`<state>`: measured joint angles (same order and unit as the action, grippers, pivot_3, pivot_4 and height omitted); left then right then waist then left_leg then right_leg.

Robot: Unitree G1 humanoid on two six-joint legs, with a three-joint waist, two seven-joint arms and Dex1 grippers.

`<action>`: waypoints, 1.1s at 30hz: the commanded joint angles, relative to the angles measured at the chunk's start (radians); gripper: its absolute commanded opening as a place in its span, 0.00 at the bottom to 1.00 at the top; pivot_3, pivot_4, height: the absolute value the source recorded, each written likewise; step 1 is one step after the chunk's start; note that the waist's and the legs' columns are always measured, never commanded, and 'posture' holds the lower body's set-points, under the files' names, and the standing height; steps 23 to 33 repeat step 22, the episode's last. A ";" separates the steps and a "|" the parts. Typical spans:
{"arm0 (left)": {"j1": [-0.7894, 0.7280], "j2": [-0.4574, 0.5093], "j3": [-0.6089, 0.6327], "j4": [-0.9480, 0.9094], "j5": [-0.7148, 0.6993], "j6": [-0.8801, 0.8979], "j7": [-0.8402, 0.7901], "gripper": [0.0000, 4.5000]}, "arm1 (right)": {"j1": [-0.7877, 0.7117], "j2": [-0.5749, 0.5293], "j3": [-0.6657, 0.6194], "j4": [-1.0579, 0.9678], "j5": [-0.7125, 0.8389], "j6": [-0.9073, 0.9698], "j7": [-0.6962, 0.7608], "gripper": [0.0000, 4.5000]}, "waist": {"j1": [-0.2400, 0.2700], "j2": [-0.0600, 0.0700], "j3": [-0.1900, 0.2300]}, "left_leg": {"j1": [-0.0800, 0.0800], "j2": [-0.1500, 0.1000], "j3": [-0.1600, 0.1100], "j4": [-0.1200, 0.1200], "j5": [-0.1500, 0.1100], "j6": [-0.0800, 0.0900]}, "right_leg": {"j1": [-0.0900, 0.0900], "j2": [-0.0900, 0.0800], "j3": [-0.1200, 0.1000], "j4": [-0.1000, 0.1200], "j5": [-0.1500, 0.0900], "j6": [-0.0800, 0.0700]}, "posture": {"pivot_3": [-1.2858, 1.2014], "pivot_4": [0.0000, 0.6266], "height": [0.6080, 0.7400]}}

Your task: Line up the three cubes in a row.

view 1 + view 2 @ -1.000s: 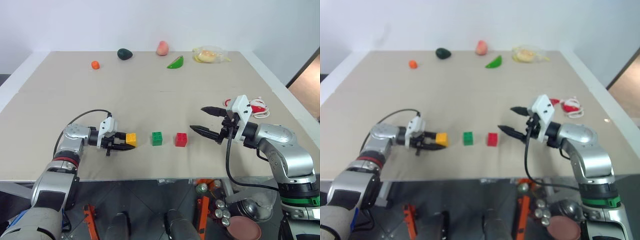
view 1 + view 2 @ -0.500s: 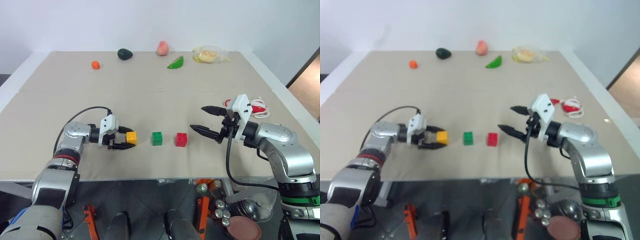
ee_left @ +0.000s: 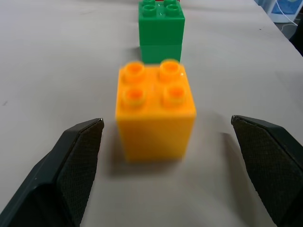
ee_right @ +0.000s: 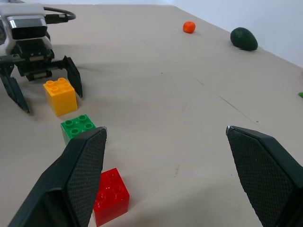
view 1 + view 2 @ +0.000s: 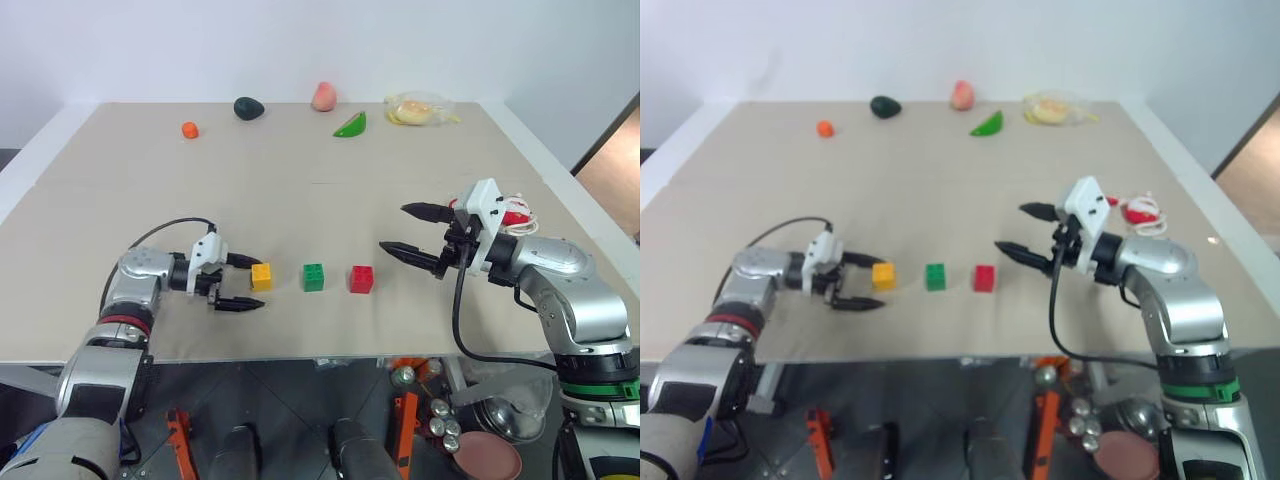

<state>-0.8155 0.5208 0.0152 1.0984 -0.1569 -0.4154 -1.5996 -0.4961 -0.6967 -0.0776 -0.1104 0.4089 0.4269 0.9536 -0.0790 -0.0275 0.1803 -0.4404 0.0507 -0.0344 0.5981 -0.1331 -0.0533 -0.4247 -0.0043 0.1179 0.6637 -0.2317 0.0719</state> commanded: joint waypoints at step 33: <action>0.657 -0.207 0.249 -1.237 -0.170 0.918 1.197 0.99 | 0.220 0.350 -0.138 -0.091 -0.058 0.062 -0.602 0.93 | 0.007 0.001 -0.002 | 0.003 0.001 0.001 0.002 -0.001 -0.002 | 0.003 -0.001 0.000 0.002 0.000 -0.001 | 0.52 0.24 1.00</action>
